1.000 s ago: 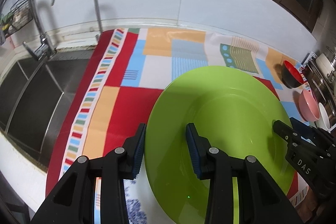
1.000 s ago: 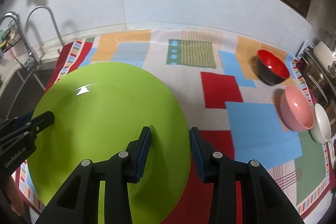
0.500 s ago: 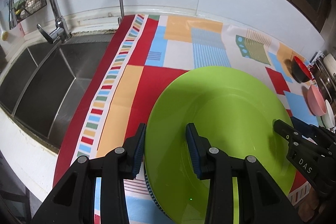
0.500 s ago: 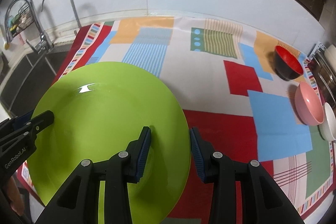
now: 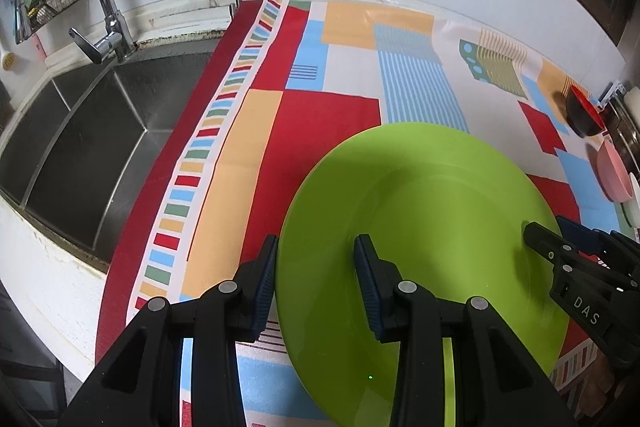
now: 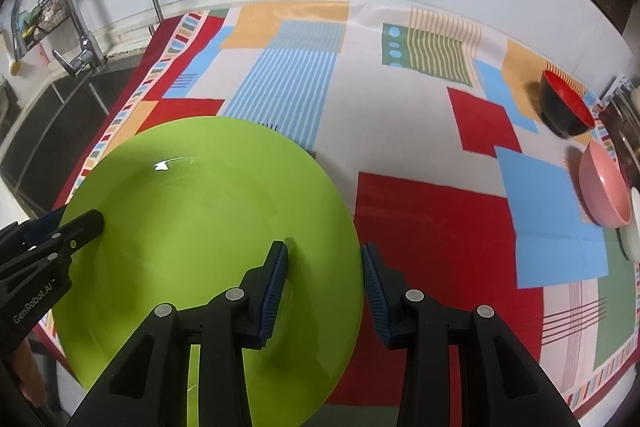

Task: Organize plates and bowls
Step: 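Lift the green plate with both grippers and carry it over the blue-and-white plates, then lower the green plate onto the blue-and-white plates and open both grippers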

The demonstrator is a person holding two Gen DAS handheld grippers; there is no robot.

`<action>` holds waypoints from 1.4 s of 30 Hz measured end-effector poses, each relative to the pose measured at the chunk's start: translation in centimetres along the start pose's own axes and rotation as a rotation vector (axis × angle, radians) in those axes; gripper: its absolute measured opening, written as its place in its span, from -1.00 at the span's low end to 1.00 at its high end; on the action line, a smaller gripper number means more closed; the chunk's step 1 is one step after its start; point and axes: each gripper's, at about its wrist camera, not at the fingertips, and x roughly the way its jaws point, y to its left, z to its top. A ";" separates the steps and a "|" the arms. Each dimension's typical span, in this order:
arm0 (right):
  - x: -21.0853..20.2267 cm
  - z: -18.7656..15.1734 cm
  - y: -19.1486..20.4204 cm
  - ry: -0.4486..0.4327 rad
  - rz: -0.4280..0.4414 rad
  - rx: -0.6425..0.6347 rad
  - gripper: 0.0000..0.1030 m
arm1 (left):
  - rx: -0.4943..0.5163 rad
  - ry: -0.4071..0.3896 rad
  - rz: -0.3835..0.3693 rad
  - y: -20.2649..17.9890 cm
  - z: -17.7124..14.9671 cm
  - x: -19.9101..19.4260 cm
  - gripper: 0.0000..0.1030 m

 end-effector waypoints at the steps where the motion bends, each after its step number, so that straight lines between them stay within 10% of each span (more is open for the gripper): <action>1: 0.1 0.0 -0.1 0.003 0.001 0.004 -0.24 | 0.003 0.001 0.002 -0.1 -0.1 0.2 -0.26; 29: 1.3 -0.4 0.1 0.032 0.005 -0.024 -0.22 | 0.003 0.040 0.016 -0.2 -0.5 1.5 -0.24; 42: 0.7 -0.2 -0.7 0.010 0.058 0.026 -0.01 | 0.028 -0.039 0.046 -1.1 0.5 -0.5 0.26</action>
